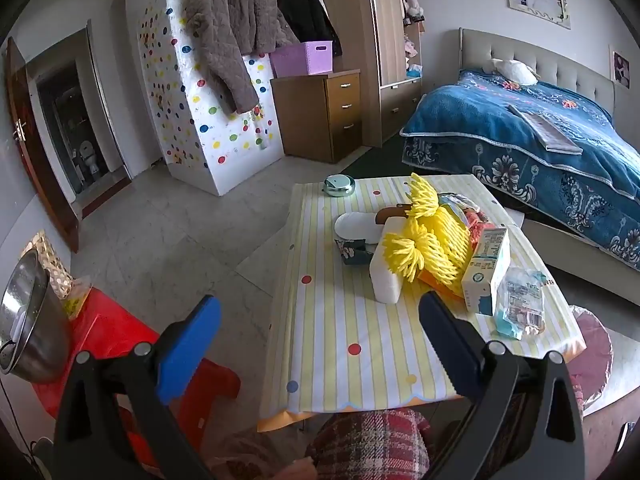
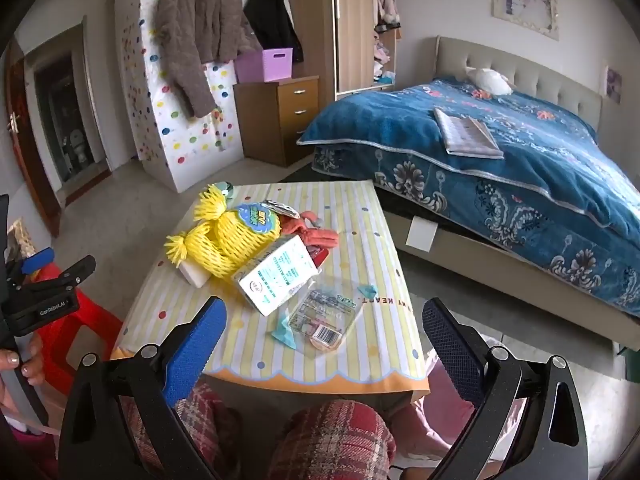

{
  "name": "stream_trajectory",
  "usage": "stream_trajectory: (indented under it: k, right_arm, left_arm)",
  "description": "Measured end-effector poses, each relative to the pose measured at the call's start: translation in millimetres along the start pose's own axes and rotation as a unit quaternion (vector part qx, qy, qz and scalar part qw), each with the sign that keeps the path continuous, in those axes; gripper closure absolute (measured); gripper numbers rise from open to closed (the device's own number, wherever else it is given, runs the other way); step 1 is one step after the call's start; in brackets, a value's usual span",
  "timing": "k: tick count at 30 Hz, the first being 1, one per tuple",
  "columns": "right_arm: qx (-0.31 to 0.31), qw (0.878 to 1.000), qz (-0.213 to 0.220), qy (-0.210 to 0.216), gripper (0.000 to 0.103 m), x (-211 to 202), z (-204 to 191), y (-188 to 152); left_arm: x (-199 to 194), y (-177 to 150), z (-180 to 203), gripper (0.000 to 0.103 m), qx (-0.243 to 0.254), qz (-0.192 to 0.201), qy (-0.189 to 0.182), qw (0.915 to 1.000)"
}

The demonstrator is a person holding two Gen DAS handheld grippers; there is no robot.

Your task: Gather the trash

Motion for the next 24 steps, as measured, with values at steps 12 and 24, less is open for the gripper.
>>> stream_trajectory:
  k: [12, 24]
  right_arm:
    - [0.000, 1.000, -0.001, 0.001, 0.006, 0.0, 0.2, 0.2]
    - [0.000, 1.000, 0.000, 0.001, 0.006, 0.1, -0.8, -0.9]
  left_arm:
    - [-0.1, -0.1, -0.4, 0.007, 0.000, 0.000, 0.000, 1.0000]
    - [-0.1, 0.3, -1.0, 0.007, 0.000, 0.000, 0.000, 1.0000]
Point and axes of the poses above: each gripper's, at about its wrist camera, not at the fingertips, and x roughly the way its jaws point, z to its right, y to its top, the point moved 1 cm from there along x, roughly the way its jaws point, and after that the axes turned 15 degrees about x, right-handed, at the moved point
